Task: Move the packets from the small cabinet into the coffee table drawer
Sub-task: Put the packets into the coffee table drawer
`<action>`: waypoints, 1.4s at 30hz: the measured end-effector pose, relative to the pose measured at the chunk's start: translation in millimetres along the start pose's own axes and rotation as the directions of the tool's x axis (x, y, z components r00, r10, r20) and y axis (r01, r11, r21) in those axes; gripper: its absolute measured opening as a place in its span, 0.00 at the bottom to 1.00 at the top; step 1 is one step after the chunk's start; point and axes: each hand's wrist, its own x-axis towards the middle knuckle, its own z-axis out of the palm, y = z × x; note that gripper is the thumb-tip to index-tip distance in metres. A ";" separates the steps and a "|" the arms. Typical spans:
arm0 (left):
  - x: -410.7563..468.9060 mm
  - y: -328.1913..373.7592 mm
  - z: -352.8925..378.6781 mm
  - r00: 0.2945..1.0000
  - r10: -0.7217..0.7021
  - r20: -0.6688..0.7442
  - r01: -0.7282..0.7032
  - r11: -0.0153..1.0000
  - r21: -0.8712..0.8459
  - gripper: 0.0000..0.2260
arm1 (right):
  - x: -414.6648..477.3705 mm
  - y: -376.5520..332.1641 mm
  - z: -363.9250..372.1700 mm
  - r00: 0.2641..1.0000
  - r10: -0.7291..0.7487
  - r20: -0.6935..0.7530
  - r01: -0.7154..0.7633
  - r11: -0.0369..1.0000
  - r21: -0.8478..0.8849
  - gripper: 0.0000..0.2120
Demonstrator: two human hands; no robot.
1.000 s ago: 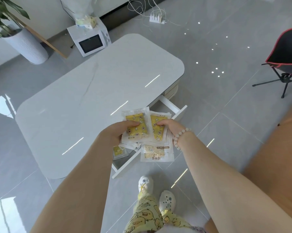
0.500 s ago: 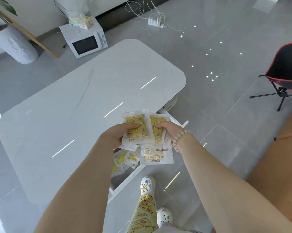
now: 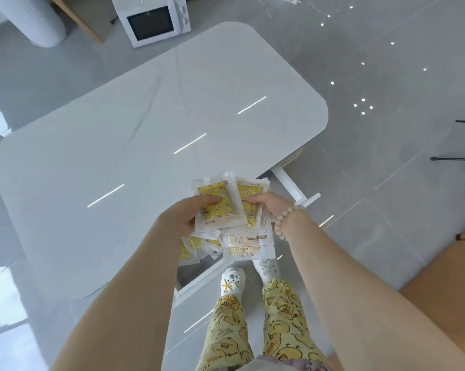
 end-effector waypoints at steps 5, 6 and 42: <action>17.6 -21.1 -6.0 0.997 -0.046 -0.059 0.039 0.993 -0.111 0.10 | 24.7 -0.8 1.2 0.991 0.061 0.123 -0.049 0.994 -0.096 0.07; 22.6 -27.4 -8.2 0.996 -0.059 -0.068 0.049 0.989 -0.138 0.10 | 31.5 0.8 1.7 0.989 0.079 0.124 -0.066 0.992 -0.106 0.07; 362.3 -193.8 -24.2 0.887 -0.117 -0.447 -0.074 0.919 -0.388 0.08 | 380.7 135.4 9.6 0.955 0.267 -0.130 -0.272 0.607 -0.747 0.24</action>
